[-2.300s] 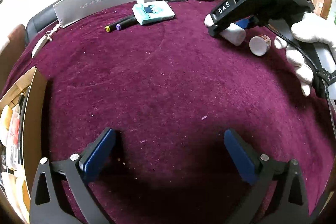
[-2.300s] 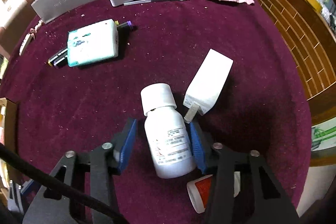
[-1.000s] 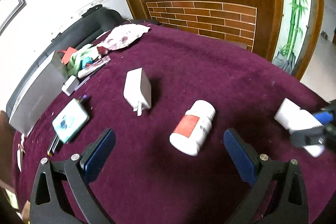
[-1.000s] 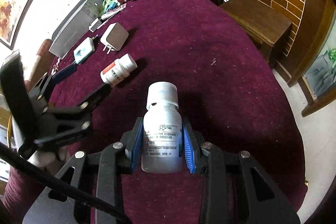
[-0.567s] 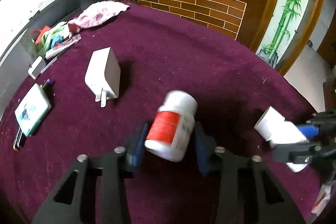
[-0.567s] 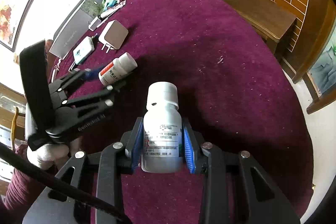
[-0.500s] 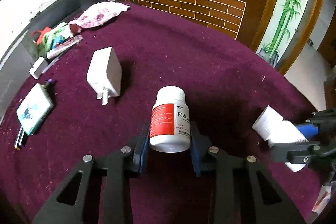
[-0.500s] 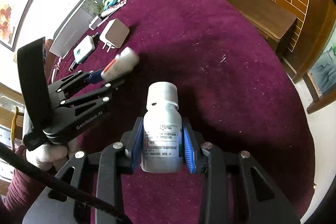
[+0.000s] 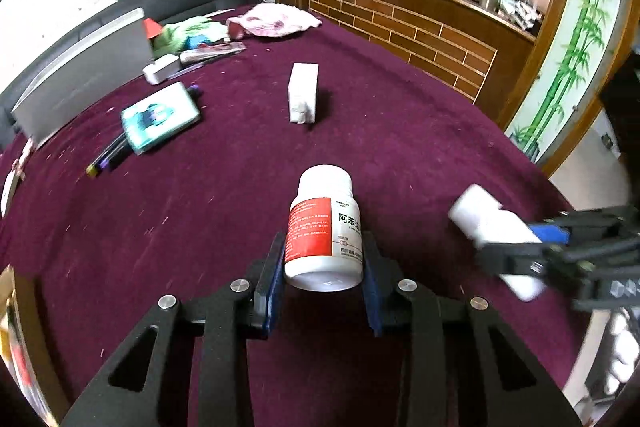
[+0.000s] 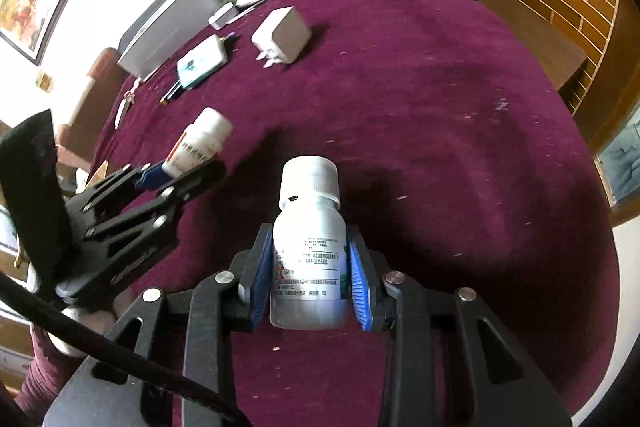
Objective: Organize objects
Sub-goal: 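Grasp the red-labelled white pill bottle with the left gripper while the right holds its bottle, then carry both pill bottles into the cardboard tray and open both grippers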
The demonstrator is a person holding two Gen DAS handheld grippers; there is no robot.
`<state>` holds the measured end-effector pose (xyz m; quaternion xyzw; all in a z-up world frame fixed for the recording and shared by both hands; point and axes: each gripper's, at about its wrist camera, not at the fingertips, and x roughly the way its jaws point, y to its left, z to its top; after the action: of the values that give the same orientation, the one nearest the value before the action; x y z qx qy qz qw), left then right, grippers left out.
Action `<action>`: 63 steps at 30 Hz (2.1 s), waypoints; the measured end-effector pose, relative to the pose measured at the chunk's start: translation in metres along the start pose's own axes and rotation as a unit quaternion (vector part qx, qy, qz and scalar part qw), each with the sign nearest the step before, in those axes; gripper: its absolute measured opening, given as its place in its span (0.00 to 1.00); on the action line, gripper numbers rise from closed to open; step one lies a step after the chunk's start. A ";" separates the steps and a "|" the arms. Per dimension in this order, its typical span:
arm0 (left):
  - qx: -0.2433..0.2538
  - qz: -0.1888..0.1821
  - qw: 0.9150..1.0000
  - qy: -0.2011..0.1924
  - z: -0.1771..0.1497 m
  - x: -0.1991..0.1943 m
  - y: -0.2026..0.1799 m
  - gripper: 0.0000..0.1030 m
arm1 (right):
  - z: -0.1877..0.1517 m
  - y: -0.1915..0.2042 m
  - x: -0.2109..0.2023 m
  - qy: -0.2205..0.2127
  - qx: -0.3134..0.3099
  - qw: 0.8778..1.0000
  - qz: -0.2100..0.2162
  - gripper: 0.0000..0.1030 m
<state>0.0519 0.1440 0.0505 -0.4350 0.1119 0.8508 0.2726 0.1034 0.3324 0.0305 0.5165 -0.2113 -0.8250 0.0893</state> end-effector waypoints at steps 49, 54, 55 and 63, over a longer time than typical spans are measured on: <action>-0.280 0.181 0.941 -0.062 -0.246 -0.175 0.257 0.29 | -0.128 0.377 0.128 0.165 -0.315 0.927 0.121 0.32; -0.263 0.199 0.943 -0.052 -0.249 -0.171 0.253 0.29 | -0.142 0.384 0.136 0.180 -0.335 0.916 0.124 0.32; -0.260 0.202 0.943 -0.050 -0.249 -0.170 0.252 0.29 | -0.144 0.384 0.137 0.182 -0.340 0.914 0.124 0.32; -0.247 0.212 0.945 -0.037 -0.252 -0.161 0.245 0.29 | -0.148 0.380 0.146 0.183 -0.356 0.909 0.115 0.32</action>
<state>0.1619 -0.2253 0.0179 -0.4234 -0.0218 0.9053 -0.0264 0.1425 -0.0990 0.0227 0.5648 0.0589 -0.7202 0.3986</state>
